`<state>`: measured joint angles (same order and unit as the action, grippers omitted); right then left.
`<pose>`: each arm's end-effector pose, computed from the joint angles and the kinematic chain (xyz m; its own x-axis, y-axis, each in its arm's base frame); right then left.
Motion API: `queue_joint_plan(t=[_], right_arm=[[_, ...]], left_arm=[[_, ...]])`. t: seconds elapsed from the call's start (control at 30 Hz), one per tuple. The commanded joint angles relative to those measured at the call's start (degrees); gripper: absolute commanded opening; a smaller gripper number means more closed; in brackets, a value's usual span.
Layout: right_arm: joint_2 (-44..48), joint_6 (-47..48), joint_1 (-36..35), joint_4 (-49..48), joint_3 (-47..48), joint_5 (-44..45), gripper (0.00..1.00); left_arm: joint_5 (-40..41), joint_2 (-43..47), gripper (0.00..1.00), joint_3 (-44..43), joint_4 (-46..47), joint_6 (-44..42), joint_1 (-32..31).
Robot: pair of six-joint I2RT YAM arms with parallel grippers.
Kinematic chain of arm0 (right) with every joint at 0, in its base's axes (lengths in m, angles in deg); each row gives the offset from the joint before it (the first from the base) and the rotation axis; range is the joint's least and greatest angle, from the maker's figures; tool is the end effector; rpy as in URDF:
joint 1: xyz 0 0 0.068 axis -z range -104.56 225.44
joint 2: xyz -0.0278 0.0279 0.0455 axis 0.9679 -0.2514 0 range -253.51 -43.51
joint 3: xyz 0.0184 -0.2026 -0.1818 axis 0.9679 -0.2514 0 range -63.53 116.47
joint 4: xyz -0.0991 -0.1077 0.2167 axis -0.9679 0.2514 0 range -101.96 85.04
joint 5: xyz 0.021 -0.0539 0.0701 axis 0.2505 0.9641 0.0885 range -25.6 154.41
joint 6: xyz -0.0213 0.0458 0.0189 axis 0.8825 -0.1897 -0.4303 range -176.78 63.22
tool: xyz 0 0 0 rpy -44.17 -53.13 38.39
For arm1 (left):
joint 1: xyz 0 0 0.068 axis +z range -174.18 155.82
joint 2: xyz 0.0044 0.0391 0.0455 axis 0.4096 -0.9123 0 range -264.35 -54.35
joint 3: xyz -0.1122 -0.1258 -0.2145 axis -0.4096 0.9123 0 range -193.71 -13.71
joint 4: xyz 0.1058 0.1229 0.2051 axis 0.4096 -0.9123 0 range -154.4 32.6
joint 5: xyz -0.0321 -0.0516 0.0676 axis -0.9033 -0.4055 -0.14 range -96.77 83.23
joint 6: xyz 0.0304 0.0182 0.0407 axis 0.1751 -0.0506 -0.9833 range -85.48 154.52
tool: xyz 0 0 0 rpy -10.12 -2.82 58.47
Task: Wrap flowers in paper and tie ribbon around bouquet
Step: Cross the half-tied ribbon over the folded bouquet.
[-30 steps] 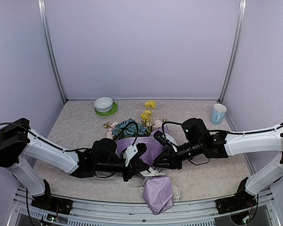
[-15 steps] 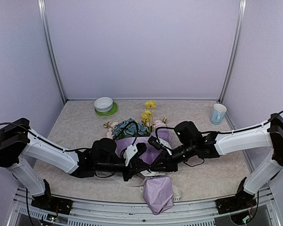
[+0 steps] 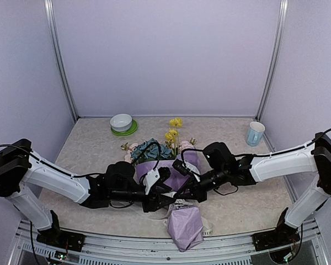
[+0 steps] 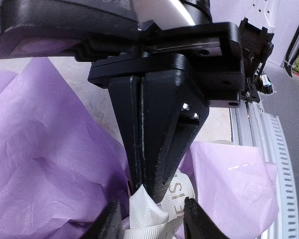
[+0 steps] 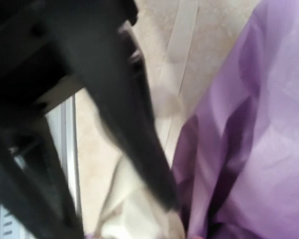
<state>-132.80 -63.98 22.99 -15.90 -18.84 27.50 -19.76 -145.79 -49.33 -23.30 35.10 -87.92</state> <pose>0.1725 0.2597 0.1814 -0.5081 -0.4968 -0.7036 -0.8547 0.1898 0.4832 0.1320 -0.2860 0.1681 -0.1735 0.3293 -0.9282 0.9645 0.2472 -0.0926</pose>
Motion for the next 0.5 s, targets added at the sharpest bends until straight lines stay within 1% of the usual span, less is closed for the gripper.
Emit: queue_joint_plan(t=[0.0, 0.07, 0.13, 0.23, 0.33, 0.4, 0.47], right_arm=[[3.5, -1.7, -0.4, -0.8, -0.4, 2.7, 0.00], [3.8, -2.3, -0.4, -0.8, -0.9, 3.6, 0.00], [4.0, -2.8, -0.3, -0.8, -1.2, 4.2, 0.00], [4.2, -2.9, -0.4, -0.8, -1.4, 4.6, 0.00], [4.5, -2.9, -0.2, -0.3, -1.8, 5.2, 0.00], [4.5, -2.9, -0.1, -0.1, -2.2, 5.2, 0.00], [4.4, -3.2, -0.2, -0.1, -2.6, 5.2, 0.00]], left_arm=[[2.9, 6.1, 0.55, 1.9, -1.2, -1.2, 0.0], [5.0, 9.5, 0.61, 3.0, -2.9, -2.3, 0.2], [8.0, 12.2, 0.62, 3.6, -6.6, -2.8, 0.2], [12.7, 13.8, 0.62, 2.8, -16.0, -1.0, 0.3], [15.0, 13.6, 0.64, 2.9, -23.8, 2.3, 0.4], [15.9, 13.4, 0.71, 3.7, -26.1, 4.9, 0.3], [17.2, 13.1, 0.84, 4.5, -26.6, 6.8, 0.3]])
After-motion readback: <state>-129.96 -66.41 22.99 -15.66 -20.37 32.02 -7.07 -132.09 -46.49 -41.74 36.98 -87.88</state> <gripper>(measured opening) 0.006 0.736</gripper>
